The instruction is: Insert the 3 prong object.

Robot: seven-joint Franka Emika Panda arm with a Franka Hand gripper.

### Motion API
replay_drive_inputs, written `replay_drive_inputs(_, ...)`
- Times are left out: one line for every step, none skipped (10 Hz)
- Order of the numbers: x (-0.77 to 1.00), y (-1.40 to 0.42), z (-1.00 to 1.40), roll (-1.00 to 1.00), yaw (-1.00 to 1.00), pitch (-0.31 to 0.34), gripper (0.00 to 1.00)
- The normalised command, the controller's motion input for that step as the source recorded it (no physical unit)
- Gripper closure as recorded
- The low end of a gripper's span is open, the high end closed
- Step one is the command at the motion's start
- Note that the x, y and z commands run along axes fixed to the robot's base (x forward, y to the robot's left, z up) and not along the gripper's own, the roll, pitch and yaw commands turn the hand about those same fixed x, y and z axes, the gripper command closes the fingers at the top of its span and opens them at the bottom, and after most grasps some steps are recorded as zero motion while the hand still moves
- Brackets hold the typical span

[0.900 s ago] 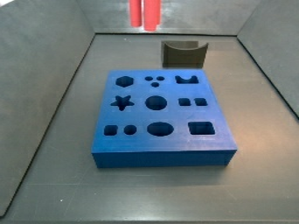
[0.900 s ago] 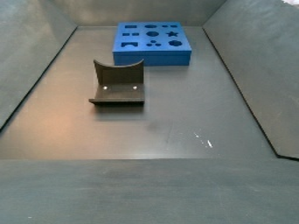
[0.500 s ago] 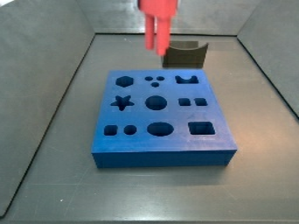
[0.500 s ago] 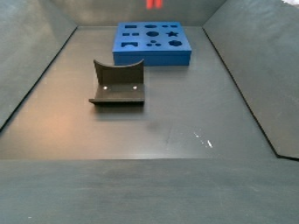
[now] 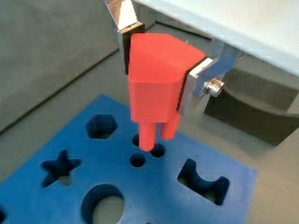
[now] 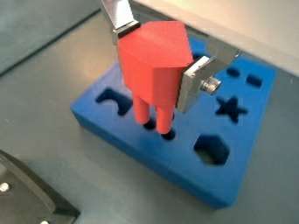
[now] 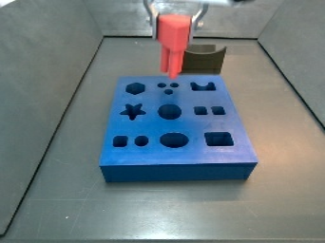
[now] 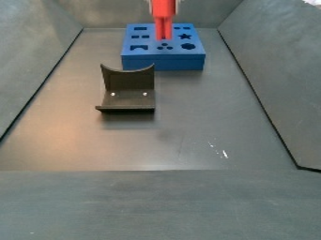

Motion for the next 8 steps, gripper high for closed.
replay_drive_inputs(0.03, 0.0, 0.0, 0.0, 0.0, 0.006, 1.0)
replay_drive_inputs(0.03, 0.0, -0.04, 0.0, 0.0, 0.013, 1.0)
replay_drive_inputs(-0.02, -0.04, -0.16, 0.07, -0.12, 0.097, 1.0)
replay_drive_inputs(-0.05, -0.09, -0.09, 0.06, -0.26, 0.113, 1.0)
replay_drive_inputs(0.0, -0.09, -0.09, 0.05, -0.3, 0.089, 1.0)
replay_drive_inputs(0.0, -0.11, -0.03, 0.01, -0.26, 0.063, 1.0)
replay_drive_inputs(0.0, -0.13, -0.06, 0.01, -0.13, 0.04, 1.0)
replay_drive_inputs(0.05, -0.13, -0.15, 0.03, 0.0, 0.027, 1.0)
